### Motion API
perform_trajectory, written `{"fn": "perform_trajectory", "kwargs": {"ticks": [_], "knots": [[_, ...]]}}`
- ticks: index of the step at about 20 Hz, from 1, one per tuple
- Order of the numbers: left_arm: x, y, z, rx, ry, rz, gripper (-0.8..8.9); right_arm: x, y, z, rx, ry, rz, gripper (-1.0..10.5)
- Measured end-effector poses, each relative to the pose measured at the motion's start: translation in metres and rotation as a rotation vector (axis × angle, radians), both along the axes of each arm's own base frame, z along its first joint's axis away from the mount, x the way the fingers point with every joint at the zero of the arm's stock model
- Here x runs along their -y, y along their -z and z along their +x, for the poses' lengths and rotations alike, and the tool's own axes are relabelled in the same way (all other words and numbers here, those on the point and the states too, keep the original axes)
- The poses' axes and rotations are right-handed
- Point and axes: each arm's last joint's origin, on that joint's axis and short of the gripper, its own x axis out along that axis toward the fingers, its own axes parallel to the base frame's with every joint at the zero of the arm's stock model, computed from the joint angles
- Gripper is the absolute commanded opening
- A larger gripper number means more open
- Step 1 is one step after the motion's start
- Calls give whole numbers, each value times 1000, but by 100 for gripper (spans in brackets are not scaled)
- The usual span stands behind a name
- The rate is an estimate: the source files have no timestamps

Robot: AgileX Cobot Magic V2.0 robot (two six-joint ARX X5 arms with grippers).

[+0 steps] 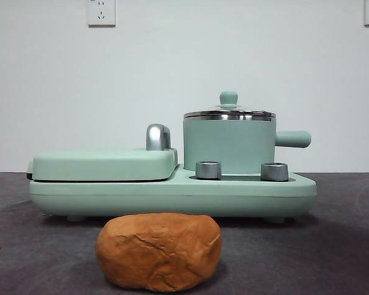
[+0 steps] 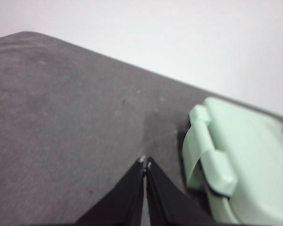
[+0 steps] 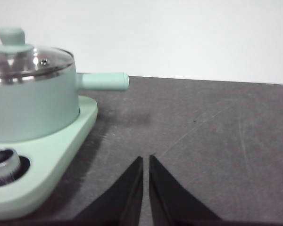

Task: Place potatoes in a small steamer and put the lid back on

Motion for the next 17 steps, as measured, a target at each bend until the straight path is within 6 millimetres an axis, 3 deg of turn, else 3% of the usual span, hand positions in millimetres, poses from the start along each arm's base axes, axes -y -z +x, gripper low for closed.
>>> {"fn": "perform_trajectory", "kwargs": {"ticks": [5, 11, 17], "knots": [[0, -10, 0, 99, -1, -85, 6, 0, -5, 0, 42, 0, 138, 14], [2, -28, -3, 218, 91, -197, 9, -1, -25, -3, 146, -43, 299, 13], [3, -87, -20, 249, 112, -200, 9, -1, -78, -14, 116, -83, 334, 13]]}}
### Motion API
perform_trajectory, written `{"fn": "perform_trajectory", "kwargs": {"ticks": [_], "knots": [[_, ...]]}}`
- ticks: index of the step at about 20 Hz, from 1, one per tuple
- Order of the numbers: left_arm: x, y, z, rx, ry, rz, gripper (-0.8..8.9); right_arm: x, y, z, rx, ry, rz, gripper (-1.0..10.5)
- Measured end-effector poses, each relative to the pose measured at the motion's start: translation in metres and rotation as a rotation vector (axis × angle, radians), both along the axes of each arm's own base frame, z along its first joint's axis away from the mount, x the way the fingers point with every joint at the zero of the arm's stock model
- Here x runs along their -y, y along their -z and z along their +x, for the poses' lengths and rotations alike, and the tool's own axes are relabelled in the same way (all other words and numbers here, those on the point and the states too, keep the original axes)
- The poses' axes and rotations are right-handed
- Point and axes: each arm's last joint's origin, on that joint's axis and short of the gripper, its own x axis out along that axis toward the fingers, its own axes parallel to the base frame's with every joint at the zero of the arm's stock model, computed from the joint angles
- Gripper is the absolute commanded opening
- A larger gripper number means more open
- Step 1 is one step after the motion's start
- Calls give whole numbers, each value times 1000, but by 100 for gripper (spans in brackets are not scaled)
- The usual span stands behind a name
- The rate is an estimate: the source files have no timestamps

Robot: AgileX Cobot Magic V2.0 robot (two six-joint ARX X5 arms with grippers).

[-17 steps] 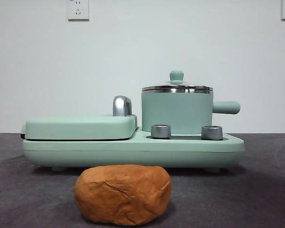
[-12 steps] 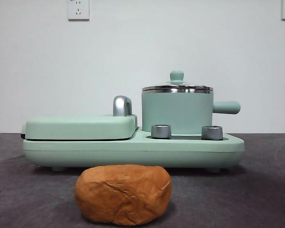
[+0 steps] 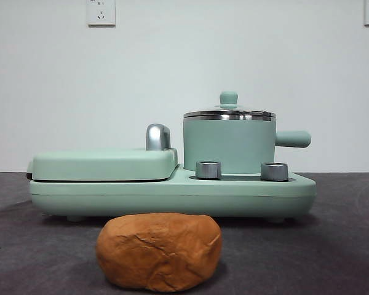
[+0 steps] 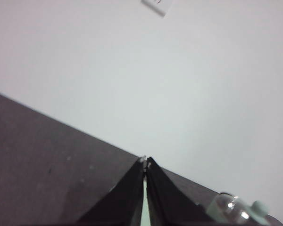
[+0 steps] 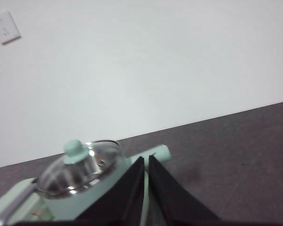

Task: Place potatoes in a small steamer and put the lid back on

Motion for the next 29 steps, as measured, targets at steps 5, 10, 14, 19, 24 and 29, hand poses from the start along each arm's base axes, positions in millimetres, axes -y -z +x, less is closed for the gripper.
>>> {"fn": "perform_trajectory", "kwargs": {"ticks": [5, 10, 14, 19, 24, 29], "knots": [[4, -47, -8, -96, 108, 155, 9, -3, -43, 2, -71, -98, -69, 13], [8, -70, -1, -161, 279, 327, 8, -7, -67, 17, -143, -204, -223, 13], [10, -74, 11, -252, 372, 435, 7, -11, -71, 32, -211, -314, -377, 13], [13, -66, 26, -375, 462, 598, 13, -19, -69, 43, -241, -389, -595, 14], [17, -65, 30, -352, 518, 730, 301, -26, -61, 47, -262, -424, -736, 193], [18, -68, 28, -307, 527, 772, 342, -27, -62, 47, -241, -439, -770, 271]]}}
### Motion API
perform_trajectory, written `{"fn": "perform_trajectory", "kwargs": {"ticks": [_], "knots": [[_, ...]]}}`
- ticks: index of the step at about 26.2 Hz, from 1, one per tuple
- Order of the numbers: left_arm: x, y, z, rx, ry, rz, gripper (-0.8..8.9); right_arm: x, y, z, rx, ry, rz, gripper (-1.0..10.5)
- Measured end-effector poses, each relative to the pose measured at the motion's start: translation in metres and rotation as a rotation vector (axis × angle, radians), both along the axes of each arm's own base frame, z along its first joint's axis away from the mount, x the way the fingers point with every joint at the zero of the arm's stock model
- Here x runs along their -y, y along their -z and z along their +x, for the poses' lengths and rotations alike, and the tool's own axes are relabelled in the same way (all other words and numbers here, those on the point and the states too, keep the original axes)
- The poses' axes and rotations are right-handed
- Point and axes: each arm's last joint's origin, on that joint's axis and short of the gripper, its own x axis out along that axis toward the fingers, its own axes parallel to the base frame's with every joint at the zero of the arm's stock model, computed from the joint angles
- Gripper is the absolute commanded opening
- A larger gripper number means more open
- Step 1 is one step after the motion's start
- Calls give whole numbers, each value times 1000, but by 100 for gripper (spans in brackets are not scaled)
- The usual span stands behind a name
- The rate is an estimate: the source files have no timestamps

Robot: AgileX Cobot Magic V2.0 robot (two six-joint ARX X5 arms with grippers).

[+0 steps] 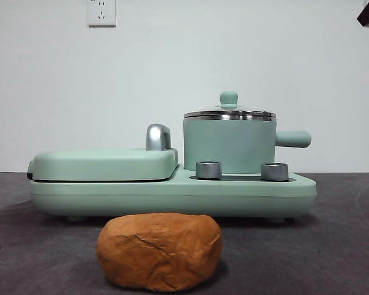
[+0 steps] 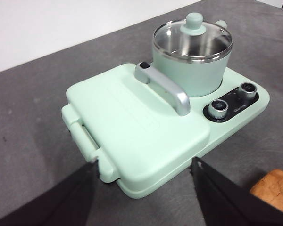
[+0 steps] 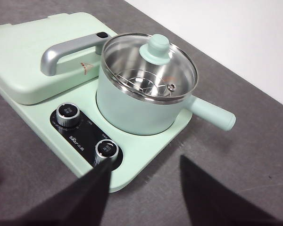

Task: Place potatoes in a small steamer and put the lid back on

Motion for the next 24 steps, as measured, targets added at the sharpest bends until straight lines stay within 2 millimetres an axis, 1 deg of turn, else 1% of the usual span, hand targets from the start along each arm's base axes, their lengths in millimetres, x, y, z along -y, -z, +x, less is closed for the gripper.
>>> {"fn": "perform_trajectory", "kwargs": {"ticks": [6, 11, 15, 18, 20, 24], "knots": [[4, -6, 4, 56, 20, -28, 340, 0, 0, 0, 0, 14, -8, 271], [11, -17, 22, 133, 41, -107, 340, -2, 0, -1, -2, -3, -9, 271], [23, -20, 50, 141, 78, -181, 340, -4, 1, -1, -3, -18, -9, 271], [36, -17, 74, 106, 112, -214, 340, -4, 1, -1, -4, -20, -9, 271], [49, -19, 91, 79, 145, -223, 340, -4, 1, -1, -4, -20, -9, 271], [75, -28, 125, 78, 212, -224, 341, -4, 1, -1, -4, -20, -9, 271]]}}
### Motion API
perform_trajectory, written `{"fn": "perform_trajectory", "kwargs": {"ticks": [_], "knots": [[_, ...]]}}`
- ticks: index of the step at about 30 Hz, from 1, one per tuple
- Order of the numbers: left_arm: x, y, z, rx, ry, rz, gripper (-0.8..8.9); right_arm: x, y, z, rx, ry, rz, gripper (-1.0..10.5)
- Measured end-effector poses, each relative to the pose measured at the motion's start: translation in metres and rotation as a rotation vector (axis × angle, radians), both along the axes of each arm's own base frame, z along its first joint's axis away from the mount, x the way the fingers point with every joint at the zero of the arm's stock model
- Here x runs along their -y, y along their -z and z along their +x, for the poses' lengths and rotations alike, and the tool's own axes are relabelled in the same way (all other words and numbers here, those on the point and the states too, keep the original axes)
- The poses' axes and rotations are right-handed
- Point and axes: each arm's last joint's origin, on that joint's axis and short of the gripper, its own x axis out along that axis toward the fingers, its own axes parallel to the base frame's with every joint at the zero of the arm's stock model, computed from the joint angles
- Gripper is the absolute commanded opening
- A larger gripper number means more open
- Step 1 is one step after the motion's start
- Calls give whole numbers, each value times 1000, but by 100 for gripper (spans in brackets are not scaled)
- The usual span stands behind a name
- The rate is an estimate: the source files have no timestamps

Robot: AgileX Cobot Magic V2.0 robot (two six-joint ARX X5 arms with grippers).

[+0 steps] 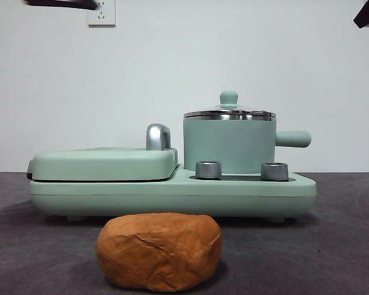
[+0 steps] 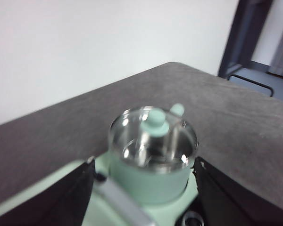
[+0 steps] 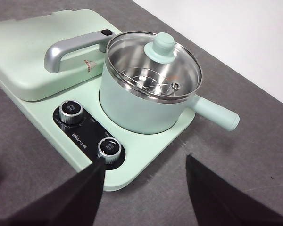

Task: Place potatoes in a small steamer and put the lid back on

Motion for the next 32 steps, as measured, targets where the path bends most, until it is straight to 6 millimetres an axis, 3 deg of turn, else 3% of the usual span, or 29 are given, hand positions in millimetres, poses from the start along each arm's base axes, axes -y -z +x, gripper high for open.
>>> {"fn": "perform_trajectory", "kwargs": {"ticks": [8, 17, 23, 32], "knots": [[58, 2, 70, 6, 112, 83, 342, 0, 0, 0, 0, 0, 0, 271], [111, 21, 127, -1, 178, 116, 342, 0, 0, 0, 2, 0, 0, 271], [130, 48, 147, 7, 196, 118, 342, 0, -1, 1, 16, 0, 4, 271], [147, 64, 149, 15, 228, 117, 342, 0, -2, 1, 22, 0, 5, 271]]}}
